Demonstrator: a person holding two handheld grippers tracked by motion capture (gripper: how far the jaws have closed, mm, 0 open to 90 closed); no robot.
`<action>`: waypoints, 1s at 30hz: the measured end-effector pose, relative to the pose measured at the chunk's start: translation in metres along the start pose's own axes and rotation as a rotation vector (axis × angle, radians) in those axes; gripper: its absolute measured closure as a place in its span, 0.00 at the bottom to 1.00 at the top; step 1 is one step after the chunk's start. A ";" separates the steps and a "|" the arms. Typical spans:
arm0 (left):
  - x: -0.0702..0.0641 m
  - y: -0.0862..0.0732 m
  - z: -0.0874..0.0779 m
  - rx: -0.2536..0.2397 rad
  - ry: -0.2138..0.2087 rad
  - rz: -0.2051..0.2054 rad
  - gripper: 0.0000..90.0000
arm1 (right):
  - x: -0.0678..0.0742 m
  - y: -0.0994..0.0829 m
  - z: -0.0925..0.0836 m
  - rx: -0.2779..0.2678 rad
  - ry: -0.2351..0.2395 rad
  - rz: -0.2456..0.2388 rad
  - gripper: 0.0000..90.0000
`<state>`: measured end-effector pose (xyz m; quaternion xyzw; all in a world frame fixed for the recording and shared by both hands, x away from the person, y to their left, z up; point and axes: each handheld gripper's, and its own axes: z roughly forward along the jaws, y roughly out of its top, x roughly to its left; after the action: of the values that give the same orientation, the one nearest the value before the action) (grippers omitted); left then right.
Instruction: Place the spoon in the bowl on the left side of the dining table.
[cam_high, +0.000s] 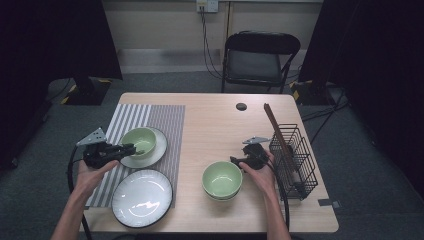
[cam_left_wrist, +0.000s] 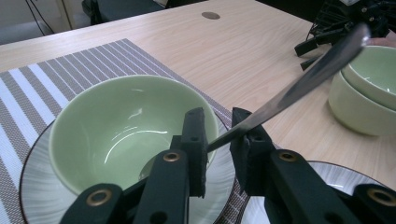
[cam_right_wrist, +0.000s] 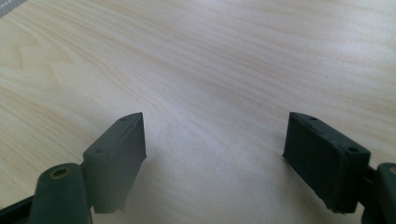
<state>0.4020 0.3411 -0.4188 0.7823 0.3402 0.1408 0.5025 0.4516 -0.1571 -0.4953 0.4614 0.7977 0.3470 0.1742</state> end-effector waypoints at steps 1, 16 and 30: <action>0.001 0.000 -0.001 -0.001 0.002 -0.005 0.85 | 0.000 -0.001 0.000 -0.005 -0.008 -0.007 0.22; 0.000 -0.007 -0.002 0.008 -0.043 0.000 0.88 | 0.004 -0.007 0.000 -0.034 -0.035 -0.033 0.19; 0.007 -0.011 -0.012 0.006 0.025 -0.028 0.77 | 0.003 -0.007 0.000 -0.035 -0.030 -0.030 0.20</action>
<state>0.3957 0.3570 -0.4240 0.7770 0.3578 0.1425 0.4979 0.4453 -0.1567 -0.5005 0.4512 0.7958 0.3512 0.1993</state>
